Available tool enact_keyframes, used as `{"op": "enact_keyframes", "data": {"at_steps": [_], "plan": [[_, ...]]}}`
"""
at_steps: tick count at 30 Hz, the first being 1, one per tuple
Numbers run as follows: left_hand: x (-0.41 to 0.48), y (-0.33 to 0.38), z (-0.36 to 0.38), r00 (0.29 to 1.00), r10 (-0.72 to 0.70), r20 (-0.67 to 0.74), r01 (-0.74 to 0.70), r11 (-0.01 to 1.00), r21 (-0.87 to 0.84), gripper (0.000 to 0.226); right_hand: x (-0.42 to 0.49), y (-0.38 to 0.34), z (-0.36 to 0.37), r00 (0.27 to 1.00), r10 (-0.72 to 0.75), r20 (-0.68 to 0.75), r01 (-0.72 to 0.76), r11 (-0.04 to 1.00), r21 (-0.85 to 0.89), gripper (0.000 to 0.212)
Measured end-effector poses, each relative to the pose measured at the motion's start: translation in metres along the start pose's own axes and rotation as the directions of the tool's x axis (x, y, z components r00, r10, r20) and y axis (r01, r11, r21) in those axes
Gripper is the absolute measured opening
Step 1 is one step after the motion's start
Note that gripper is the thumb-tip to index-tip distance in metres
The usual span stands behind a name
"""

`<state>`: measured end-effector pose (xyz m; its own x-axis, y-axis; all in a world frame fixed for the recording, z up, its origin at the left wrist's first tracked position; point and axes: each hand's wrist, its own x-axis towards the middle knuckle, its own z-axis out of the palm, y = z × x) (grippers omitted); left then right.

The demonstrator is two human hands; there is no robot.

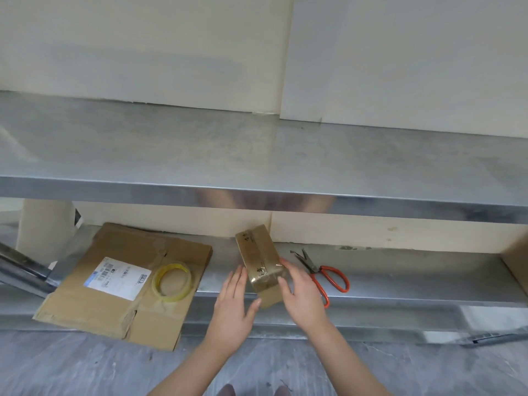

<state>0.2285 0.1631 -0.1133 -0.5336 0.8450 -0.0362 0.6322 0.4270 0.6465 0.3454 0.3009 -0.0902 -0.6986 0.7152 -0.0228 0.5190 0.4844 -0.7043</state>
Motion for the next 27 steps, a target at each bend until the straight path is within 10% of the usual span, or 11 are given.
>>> {"op": "enact_keyframes", "data": {"at_steps": [8,21,27], "plan": [[0.028,0.007,-0.004,0.994,-0.076,0.072,0.098,0.921,-0.377,0.058,-0.008,0.019,-0.001,0.991,0.122,0.053,-0.133,0.945,0.299,0.049],[0.060,0.002,-0.002,0.999,-0.047,-0.013,0.048,0.993,0.104,0.050,0.015,0.016,0.011,0.997,0.081,0.015,-0.081,0.996,-0.022,0.049],[0.075,-0.014,-0.037,0.945,0.063,0.322,-0.062,0.998,-0.013,0.075,0.033,0.039,-0.022,0.954,0.042,0.296,-0.116,0.965,0.236,0.067]]}}
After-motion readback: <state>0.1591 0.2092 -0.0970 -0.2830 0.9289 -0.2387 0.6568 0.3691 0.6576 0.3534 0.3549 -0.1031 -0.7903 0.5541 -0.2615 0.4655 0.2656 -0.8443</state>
